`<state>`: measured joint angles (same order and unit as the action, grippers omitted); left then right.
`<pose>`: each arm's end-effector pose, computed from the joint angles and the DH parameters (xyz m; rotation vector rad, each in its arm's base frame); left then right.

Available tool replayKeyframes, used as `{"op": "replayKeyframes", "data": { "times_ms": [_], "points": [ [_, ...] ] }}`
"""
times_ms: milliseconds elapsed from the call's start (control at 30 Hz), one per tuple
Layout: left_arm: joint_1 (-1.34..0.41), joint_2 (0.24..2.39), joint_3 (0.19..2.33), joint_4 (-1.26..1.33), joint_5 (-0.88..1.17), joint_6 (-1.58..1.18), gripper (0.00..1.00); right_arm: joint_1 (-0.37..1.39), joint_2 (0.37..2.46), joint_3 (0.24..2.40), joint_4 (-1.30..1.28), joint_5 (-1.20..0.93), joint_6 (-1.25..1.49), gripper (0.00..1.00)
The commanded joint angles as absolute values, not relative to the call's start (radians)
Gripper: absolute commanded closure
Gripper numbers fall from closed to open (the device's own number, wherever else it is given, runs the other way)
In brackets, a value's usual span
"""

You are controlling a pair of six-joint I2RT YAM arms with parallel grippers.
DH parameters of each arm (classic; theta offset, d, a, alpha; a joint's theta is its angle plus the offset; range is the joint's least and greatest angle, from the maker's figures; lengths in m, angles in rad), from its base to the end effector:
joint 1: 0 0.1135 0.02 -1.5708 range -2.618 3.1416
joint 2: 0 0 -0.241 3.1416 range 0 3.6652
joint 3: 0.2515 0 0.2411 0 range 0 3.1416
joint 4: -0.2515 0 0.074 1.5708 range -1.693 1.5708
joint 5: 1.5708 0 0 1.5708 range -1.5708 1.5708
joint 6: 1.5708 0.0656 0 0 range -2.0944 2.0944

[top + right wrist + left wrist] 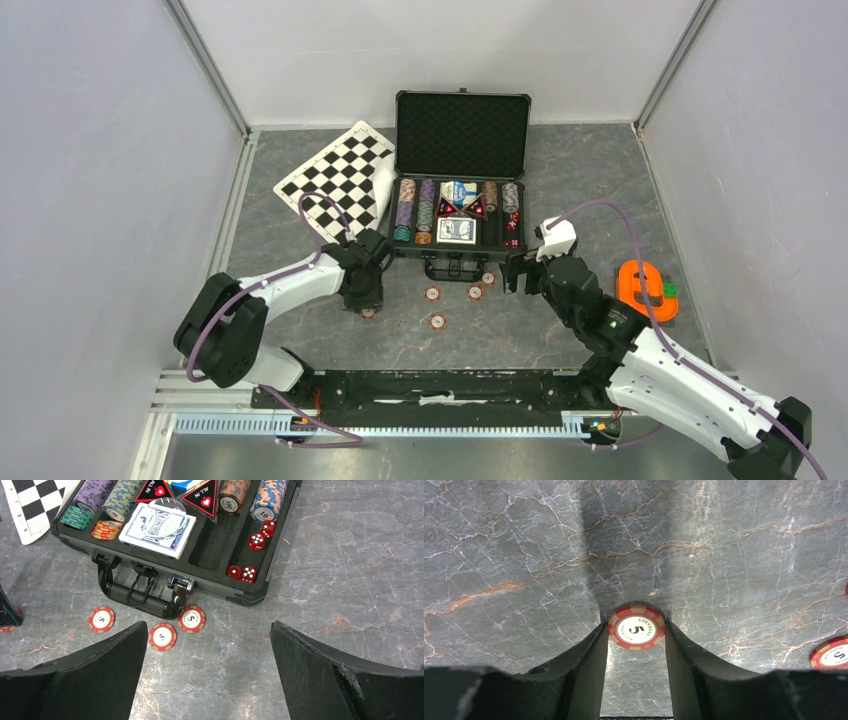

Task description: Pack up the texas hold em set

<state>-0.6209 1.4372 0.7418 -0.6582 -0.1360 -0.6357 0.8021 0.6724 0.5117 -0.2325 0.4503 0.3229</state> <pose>0.1968 -0.1298 0.1131 -0.0428 2.8861 -0.0259 0.1557 0.1199 0.2345 -0.1697 1.9279 0.3107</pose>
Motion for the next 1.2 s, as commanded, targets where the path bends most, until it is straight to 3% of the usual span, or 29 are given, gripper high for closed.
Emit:
{"op": "replayKeyframes", "data": {
  "times_ms": [0, 633, 933, 1167],
  "points": [
    [-0.614, 1.452, 0.692, -0.574, -0.111, -0.634, 0.55, 0.8, 0.678, 0.51, -0.186, 0.44, 0.304, 0.02],
    [-0.614, 1.283, 0.779, -0.606, -0.099, -0.635, 0.62, 0.8, 0.715, 0.515, -0.189, 0.404, 0.297, 0.02],
    [-0.614, 1.332, 0.9, -0.496, -0.05, -0.626, 0.63, 0.8, 0.736, 0.528, -0.196, 0.394, 0.296, 0.02],
    [-0.613, 1.523, 1.105, -0.455, -0.04, -0.58, 0.63, 0.8, 0.739, 0.546, -0.215, 0.385, 0.291, 0.02]
  ]
}}
